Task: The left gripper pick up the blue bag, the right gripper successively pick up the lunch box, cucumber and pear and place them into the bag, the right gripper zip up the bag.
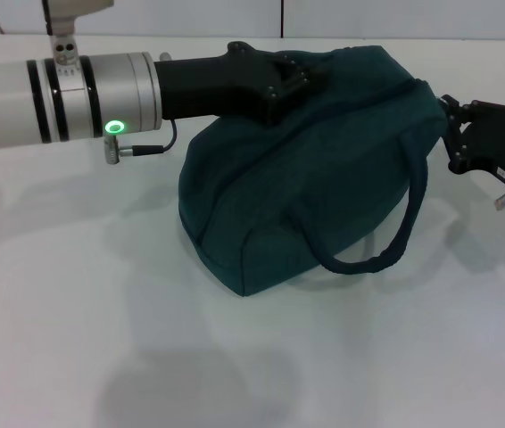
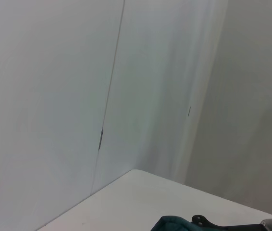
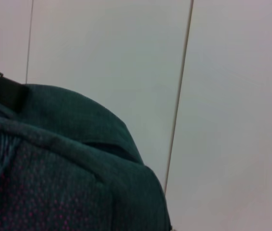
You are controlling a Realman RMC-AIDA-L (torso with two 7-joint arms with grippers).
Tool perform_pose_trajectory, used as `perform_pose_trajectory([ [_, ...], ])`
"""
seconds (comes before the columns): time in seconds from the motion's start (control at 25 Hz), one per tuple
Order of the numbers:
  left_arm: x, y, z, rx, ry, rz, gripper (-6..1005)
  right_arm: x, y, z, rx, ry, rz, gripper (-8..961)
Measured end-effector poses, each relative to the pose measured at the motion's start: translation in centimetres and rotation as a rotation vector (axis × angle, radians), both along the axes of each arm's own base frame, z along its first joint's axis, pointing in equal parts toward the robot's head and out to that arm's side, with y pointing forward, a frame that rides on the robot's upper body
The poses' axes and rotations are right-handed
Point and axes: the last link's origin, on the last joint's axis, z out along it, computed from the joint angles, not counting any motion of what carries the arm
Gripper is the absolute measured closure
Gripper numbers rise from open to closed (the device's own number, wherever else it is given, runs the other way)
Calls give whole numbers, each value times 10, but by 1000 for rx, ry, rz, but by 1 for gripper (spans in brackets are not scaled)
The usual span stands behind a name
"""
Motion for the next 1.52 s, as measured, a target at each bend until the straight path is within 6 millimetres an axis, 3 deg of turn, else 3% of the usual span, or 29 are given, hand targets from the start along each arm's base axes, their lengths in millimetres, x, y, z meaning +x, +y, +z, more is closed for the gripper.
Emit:
perform_pose_trajectory([
  [0.52,-10,-1,0,95,-150,37,818,-6,-2,6,28,57,23,826],
  [0.56,-11,-1,2,118,-174,46,817,-5,-2,6,30,58,21,787],
  [0.8,-29,-5,11,248,-244,79,592,-2,-4,15,64,120,2,559],
  [0.96,-34,-13,15,296,-272,52,485,-3,-15,34,58,253,52,420],
  [1.12,-37,-23,13,340,-313,1,377,-5,-20,40,49,281,88,426],
  [1.32,-41,-40,11,397,-366,-58,317,-16,-33,33,-41,272,197,432],
  [1.52,-43,-56,2,463,-359,-136,322,-30,-47,25,-205,271,314,439],
])
